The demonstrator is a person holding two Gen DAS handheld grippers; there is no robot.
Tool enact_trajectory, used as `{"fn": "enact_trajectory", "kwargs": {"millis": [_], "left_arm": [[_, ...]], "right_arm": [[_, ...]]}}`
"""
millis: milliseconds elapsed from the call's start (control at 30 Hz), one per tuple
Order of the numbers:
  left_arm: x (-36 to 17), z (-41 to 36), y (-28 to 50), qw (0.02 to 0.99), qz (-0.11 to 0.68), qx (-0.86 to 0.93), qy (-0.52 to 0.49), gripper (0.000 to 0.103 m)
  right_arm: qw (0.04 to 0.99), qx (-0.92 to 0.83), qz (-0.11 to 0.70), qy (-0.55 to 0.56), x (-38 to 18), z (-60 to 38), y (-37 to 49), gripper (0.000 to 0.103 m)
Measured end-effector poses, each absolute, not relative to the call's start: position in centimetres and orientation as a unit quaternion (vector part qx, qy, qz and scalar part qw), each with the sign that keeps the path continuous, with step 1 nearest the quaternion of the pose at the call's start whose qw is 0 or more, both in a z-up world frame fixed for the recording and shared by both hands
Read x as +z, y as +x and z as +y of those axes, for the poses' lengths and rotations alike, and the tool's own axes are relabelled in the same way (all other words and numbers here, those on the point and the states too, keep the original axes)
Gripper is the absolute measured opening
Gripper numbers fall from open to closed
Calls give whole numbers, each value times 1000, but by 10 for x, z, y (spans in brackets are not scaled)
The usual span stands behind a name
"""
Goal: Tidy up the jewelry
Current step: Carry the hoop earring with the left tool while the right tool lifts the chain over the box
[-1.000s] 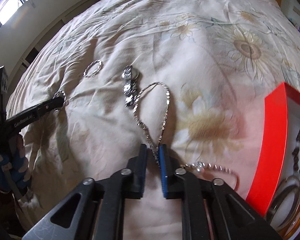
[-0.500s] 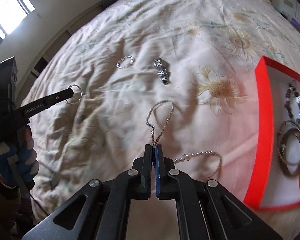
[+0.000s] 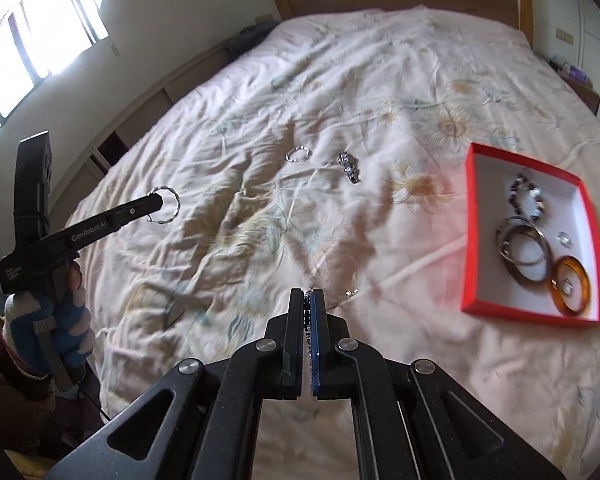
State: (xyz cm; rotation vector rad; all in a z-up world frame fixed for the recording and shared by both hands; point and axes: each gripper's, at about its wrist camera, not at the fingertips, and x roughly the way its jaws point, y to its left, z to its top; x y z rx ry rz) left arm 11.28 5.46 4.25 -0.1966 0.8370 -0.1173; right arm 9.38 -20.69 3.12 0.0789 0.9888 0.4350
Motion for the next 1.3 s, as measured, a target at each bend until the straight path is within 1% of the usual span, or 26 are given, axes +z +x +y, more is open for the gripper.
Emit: {"fn": "enact_trajectory", "kwargs": {"millis": [267,533,833,1033,1200,1300], "left_arm": [[68,14,65,915,386,-79,-87,3],[78,-33,50,914,386,-116,-58,3],[91,-85,71,905,389,-167,-39,3],[97,-133,94,896,394,-205,-17,3],[89,-178,121,884,407,-232,0,3],[77,-203,137,875,419,-244,8,3]], "right_arm": [[879,206,426,55,57,-236,42,3],[895,189,395,82,72,-270,29,3],[917,162,353,89,108,-312,47,3],[931,129,327,99,133,-354,78,3],[936,106,320,105,138,-383,108,3],[935,97,324,106,131,-397,133,3]]}}
